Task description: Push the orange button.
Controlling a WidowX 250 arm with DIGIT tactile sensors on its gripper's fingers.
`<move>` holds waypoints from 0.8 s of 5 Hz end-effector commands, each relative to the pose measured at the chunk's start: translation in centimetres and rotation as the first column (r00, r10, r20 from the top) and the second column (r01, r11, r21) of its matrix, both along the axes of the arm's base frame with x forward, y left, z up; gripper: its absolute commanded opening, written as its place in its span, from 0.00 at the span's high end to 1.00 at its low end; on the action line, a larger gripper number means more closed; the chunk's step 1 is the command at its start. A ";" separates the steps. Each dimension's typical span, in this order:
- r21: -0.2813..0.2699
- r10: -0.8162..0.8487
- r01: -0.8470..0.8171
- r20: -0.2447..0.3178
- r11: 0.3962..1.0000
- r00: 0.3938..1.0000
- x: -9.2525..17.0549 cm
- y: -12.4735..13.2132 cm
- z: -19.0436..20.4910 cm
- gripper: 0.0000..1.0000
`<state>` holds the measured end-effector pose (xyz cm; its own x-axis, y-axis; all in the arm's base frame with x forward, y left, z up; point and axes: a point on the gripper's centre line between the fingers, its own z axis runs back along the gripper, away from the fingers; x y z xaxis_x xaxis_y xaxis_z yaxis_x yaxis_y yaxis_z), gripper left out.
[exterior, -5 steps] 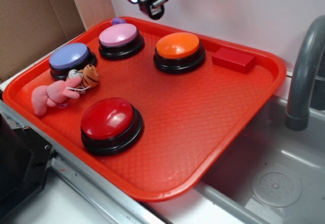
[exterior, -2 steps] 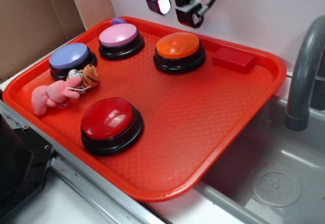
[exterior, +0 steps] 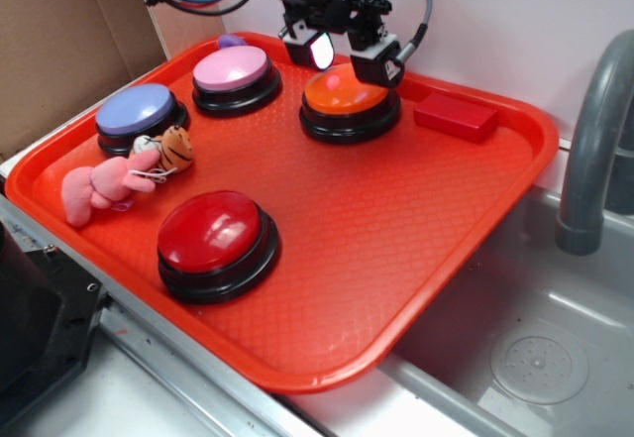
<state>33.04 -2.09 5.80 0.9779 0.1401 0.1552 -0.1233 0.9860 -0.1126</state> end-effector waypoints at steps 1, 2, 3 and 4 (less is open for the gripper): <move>0.017 0.025 -0.024 -0.091 1.000 0.996 1.2 0.0 -0.8 0.00; 0.048 0.003 0.002 -0.099 0.999 0.995 1.5 -0.2 -0.5 0.00; 0.075 -0.058 0.060 -0.029 0.995 0.998 1.5 -0.6 2.1 0.00; 0.163 -0.097 0.092 0.025 0.982 0.995 0.8 -1.3 4.8 0.00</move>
